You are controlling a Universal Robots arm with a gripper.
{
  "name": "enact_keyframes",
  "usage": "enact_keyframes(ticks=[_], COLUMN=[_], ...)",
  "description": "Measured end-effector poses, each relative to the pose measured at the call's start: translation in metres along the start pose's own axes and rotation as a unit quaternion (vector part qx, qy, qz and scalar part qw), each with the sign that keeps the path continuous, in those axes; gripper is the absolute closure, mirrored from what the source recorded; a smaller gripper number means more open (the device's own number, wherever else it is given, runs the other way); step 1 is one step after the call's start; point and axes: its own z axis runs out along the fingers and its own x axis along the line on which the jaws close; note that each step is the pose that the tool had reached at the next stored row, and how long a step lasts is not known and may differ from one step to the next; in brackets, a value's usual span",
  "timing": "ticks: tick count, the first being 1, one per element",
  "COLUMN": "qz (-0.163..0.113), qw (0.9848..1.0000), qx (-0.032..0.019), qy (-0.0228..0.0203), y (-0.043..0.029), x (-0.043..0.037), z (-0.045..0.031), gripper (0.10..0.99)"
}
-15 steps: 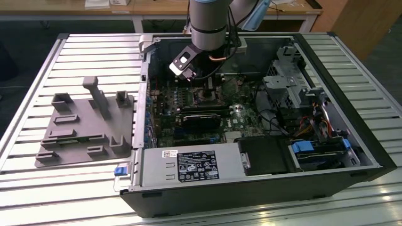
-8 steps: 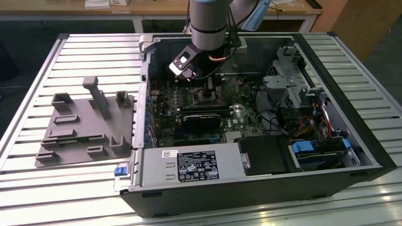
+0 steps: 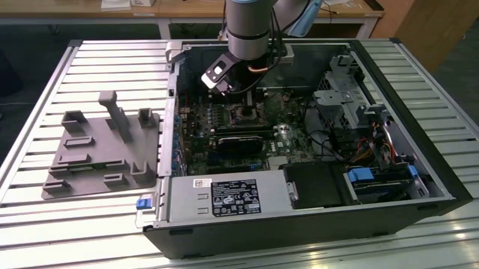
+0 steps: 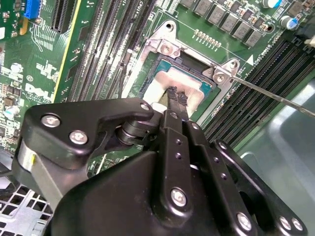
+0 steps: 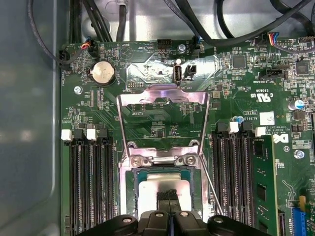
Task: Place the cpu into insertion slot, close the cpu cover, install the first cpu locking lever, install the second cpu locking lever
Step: 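Place the cpu into insertion slot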
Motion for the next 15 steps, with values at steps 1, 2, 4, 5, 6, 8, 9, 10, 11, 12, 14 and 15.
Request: enact_keyframes(ticks=[1, 2, 4, 5, 6, 8, 9, 10, 11, 12, 14, 15], qz=[0.001, 0.002, 0.003, 0.004, 0.004, 0.004, 0.004, 0.004, 0.004, 0.004, 0.004, 0.004], qw=[1.0, 1.0, 1.0, 1.0, 1.0, 1.0, 1.0, 1.0, 1.0, 1.0, 1.0, 1.0], qx=[0.0, 0.0, 0.0, 0.0, 0.0001, 0.0002, 0.0002, 0.0002, 0.0001, 0.0001, 0.0, -0.0002], qy=[-0.0001, -0.0002, -0.0003, -0.0003, -0.0004, -0.0007, -0.0007, -0.0006, -0.0004, -0.0004, -0.0003, 0.0], y=[0.0, 0.0, 0.0, -0.0001, -0.0001, -0.0003, -0.0002, -0.0002, -0.0002, -0.0002, -0.0002, -0.0001], x=[0.0001, 0.0002, 0.0003, 0.0003, 0.0003, 0.0002, 0.0002, 0.0002, 0.0003, 0.0003, 0.0003, 0.0004], z=[0.0004, 0.0009, 0.0022, 0.0028, 0.0033, 0.0038, 0.0039, 0.004, 0.0041, 0.0042, 0.0041, 0.0036], gripper=[0.984, 0.984, 0.984, 0.984, 0.984, 0.984, 0.984, 0.984, 0.984, 0.984, 0.984, 0.984])
